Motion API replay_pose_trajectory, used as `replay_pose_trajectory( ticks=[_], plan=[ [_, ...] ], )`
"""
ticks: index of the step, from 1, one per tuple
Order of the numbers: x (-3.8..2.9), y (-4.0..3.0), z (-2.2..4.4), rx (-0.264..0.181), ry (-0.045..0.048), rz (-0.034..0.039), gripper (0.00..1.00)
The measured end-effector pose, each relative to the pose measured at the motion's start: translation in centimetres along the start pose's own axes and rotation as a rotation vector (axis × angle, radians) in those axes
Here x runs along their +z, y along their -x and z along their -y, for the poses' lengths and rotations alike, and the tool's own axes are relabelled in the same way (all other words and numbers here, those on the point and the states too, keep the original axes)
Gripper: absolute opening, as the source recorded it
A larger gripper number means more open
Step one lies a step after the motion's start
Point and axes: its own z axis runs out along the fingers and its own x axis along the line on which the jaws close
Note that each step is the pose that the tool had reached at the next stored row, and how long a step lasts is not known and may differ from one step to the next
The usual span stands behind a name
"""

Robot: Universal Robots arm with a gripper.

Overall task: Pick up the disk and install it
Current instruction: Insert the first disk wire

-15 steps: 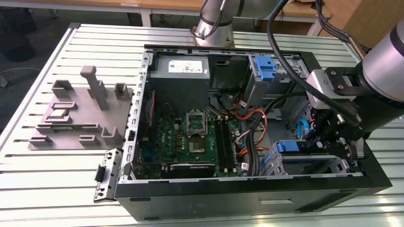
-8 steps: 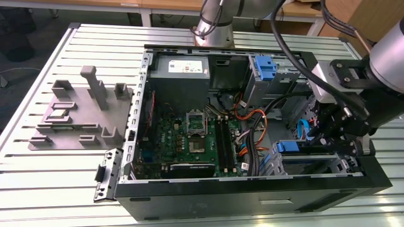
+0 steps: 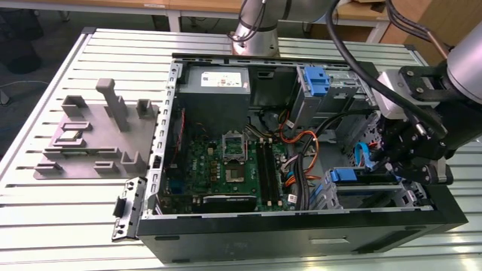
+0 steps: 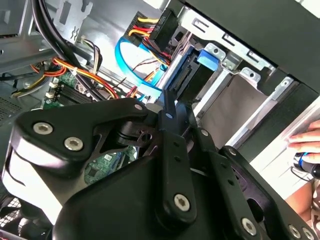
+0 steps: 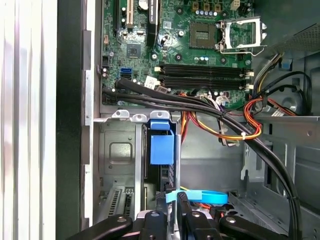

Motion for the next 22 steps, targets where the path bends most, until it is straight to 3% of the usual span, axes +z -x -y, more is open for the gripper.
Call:
replay_pose_trajectory(
  ticks=[9, 14, 20, 22],
  plan=[
    [0.07, -0.01, 0.49, 0.0, 0.0, -0.0002, 0.23],
    [-0.56, 0.07, 0.5, 0.004, 0.0004, -0.0002, 0.23],
    [-0.61, 0.08, 0.51, 0.006, 0.0001, -0.0002, 0.23],
    [-0.61, 0.08, 0.51, 0.007, 0.0076, -0.0008, 0.23]
  ],
)
